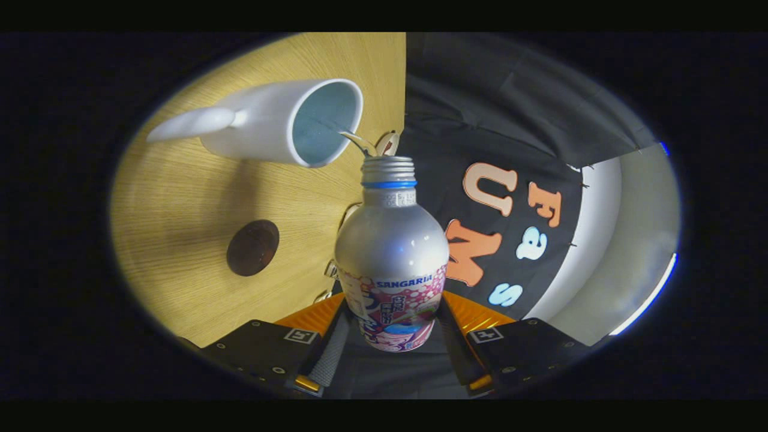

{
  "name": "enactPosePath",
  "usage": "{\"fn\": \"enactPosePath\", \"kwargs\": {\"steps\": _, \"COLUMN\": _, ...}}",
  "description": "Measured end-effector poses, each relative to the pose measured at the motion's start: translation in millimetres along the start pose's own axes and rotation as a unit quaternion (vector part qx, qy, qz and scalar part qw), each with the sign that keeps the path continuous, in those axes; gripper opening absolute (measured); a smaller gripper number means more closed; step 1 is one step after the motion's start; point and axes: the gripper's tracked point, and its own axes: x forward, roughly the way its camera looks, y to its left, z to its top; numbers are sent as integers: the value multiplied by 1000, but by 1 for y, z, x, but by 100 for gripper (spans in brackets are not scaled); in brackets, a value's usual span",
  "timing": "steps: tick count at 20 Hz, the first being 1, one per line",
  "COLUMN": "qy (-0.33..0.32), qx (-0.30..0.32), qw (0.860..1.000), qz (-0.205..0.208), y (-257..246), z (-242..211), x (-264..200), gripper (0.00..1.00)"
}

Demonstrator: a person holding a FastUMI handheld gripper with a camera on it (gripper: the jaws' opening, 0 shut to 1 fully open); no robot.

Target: Take the bottle from table, then pour the juice into the cup, finally place the bottle on the coaster

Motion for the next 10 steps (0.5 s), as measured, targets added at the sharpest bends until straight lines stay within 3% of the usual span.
{"fn": "enactPosePath", "kwargs": {"steps": 10, "qy": -5, "qx": -6, "qw": 1000, "qz": 4, "y": -1, "z": 5, "x": 1, "gripper": 76}}
